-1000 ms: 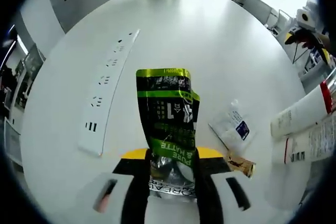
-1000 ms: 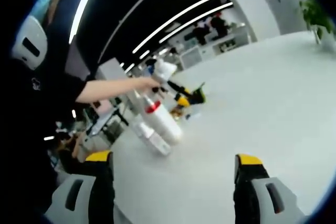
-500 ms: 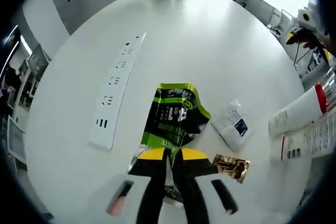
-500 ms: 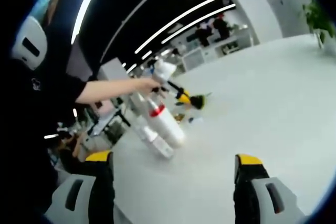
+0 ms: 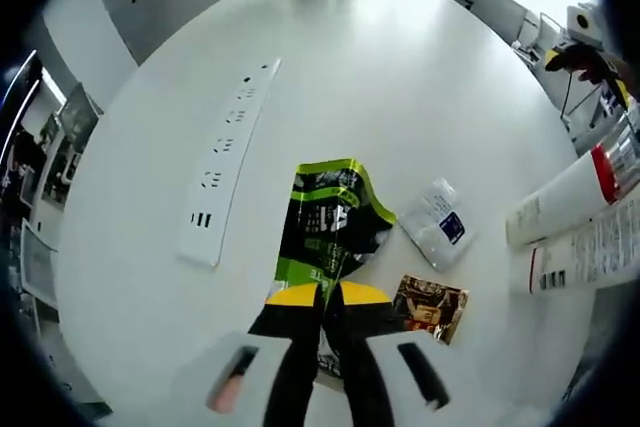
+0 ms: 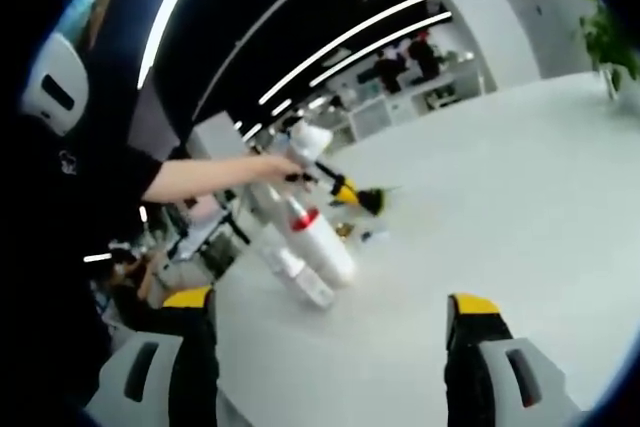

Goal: Arrange the skincare products in the storage area until every visible bottle or jar stands upright without overlapping.

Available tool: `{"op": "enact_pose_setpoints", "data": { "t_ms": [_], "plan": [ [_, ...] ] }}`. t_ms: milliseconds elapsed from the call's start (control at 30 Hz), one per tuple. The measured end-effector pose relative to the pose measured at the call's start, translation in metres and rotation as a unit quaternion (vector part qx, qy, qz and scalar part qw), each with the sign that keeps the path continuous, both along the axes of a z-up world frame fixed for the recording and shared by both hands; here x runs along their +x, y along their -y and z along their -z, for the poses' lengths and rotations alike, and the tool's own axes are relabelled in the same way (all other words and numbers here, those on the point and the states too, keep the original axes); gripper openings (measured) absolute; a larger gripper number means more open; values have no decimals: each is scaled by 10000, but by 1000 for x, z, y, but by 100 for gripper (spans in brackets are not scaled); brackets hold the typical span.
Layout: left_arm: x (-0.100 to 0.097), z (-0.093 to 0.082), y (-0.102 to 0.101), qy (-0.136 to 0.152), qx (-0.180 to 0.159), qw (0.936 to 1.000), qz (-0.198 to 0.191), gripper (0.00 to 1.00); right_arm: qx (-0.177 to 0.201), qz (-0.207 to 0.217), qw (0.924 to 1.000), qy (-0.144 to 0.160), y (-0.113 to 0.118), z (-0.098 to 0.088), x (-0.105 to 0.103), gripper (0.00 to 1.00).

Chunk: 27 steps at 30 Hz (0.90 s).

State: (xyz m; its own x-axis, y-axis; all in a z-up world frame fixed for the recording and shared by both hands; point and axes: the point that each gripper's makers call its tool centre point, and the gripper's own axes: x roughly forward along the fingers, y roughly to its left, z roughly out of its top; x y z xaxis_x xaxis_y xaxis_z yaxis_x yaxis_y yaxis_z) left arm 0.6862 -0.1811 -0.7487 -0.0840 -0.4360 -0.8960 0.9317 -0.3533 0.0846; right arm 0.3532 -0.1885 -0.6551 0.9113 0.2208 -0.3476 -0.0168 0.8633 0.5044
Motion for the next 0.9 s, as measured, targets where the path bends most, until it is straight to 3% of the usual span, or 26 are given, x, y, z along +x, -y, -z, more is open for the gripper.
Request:
{"op": "enact_pose_setpoints", "data": {
  "t_ms": [900],
  "plan": [
    [-15,-71,-3,271,-588,9977,178,5,-132,-171,9993,299,-13,-31,3,93]
  ]
}}
